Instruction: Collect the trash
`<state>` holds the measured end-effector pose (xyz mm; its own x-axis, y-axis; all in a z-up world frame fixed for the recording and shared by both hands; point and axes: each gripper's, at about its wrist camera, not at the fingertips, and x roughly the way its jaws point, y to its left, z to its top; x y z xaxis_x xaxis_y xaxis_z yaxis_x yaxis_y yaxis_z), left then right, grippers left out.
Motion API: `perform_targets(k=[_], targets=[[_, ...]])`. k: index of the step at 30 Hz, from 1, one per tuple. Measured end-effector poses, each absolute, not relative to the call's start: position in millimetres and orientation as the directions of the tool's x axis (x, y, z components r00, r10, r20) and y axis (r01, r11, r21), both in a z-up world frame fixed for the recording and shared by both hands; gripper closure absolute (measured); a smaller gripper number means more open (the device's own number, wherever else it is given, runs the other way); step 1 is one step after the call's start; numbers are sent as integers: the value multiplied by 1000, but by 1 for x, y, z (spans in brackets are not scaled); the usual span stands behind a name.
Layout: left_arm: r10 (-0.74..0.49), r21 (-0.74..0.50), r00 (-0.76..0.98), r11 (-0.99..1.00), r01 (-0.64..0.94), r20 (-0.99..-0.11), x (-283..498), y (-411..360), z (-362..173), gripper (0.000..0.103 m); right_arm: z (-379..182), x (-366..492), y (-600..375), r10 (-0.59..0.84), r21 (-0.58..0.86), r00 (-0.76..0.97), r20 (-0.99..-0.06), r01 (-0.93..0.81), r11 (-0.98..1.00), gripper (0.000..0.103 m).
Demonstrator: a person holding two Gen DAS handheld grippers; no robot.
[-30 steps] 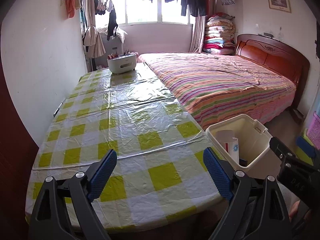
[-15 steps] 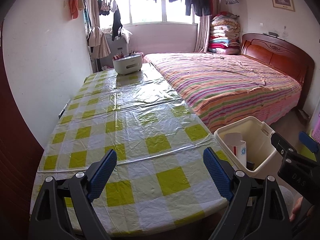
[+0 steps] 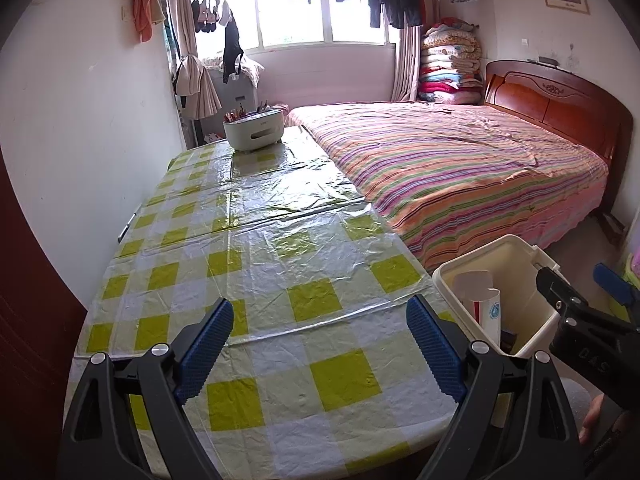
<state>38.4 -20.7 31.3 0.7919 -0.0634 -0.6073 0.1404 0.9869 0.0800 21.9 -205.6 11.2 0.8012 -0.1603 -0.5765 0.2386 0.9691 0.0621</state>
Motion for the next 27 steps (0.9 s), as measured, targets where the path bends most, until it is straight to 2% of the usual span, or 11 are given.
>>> perform_targets(k=[14,27], targets=[[-74,63,760,987,149,-646,54,-26,23,17,3,35,-212,-146,87,786,-601,246,965,7],[-98,92,757,974,205,-646,53,-46,21,17,9,26,-225,-172,90,781,-600,279,956,7]])
